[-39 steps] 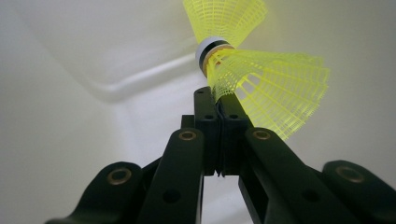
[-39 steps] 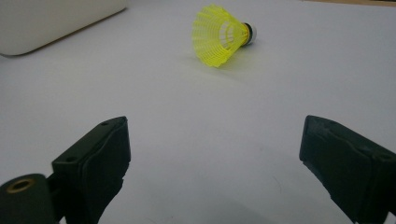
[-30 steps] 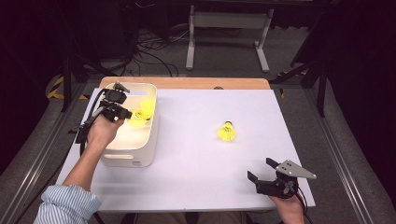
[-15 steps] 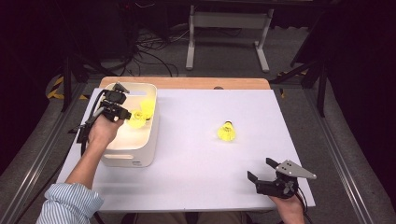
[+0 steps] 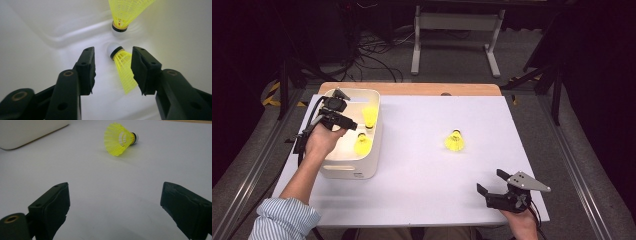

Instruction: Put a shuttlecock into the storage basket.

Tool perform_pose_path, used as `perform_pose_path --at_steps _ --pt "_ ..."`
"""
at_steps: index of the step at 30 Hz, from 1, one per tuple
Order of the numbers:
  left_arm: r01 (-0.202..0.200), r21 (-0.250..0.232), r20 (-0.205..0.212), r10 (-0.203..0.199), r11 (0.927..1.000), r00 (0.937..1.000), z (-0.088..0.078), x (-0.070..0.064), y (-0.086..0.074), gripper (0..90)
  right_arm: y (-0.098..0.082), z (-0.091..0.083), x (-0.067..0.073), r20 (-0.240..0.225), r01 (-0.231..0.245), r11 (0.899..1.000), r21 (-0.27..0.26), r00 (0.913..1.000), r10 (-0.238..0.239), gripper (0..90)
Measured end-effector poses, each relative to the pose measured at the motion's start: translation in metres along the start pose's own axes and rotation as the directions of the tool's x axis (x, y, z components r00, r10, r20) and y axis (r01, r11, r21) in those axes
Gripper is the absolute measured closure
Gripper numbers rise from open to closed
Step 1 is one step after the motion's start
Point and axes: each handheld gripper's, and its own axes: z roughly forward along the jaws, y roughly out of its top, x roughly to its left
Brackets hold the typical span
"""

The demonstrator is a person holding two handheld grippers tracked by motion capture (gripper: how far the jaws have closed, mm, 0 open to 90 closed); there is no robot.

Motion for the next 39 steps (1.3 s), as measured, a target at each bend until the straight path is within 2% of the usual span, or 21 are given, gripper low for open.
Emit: perform_pose_path --at_steps 3,6,10,14,18,39 --pt "0.010 -0.002 0.001 -0.010 0.9999 0.9999 -0.001 0.000 0.000 42.8 0.000 0.000 0.000 0.000 -0.001 1.000 0.000 1.0000 0.001 9.5" --pt "0.000 -0.019 -0.022 0.000 0.9998 0.9998 -0.004 -0.003 -0.001 36.1 0.000 0.000 0.000 0.001 -0.001 1.000 -0.001 1.0000 0.001 9.6" --pt "0.001 -0.025 -0.011 -0.001 0.9997 0.9999 -0.006 -0.003 -0.003 35.5 0.000 0.000 0.000 -0.001 0.001 1.000 0.000 1.0000 -0.001 9.6" --pt "-0.021 -0.034 -0.018 0.021 0.9992 0.9996 -0.007 -0.004 -0.004 34.1 0.000 -0.001 0.000 0.004 0.001 1.000 -0.008 1.0000 -0.001 10.1" --pt "-0.019 -0.046 -0.006 0.019 0.9988 0.9998 -0.009 -0.005 -0.004 34.1 0.001 -0.001 0.000 0.008 -0.004 1.000 -0.009 1.0000 0.004 10.2" --pt "-0.045 -0.076 -0.004 0.045 0.9961 0.9990 -0.022 -0.014 -0.007 31.9 0.001 0.000 0.000 0.004 -0.005 1.000 -0.005 1.0000 0.005 10.3"
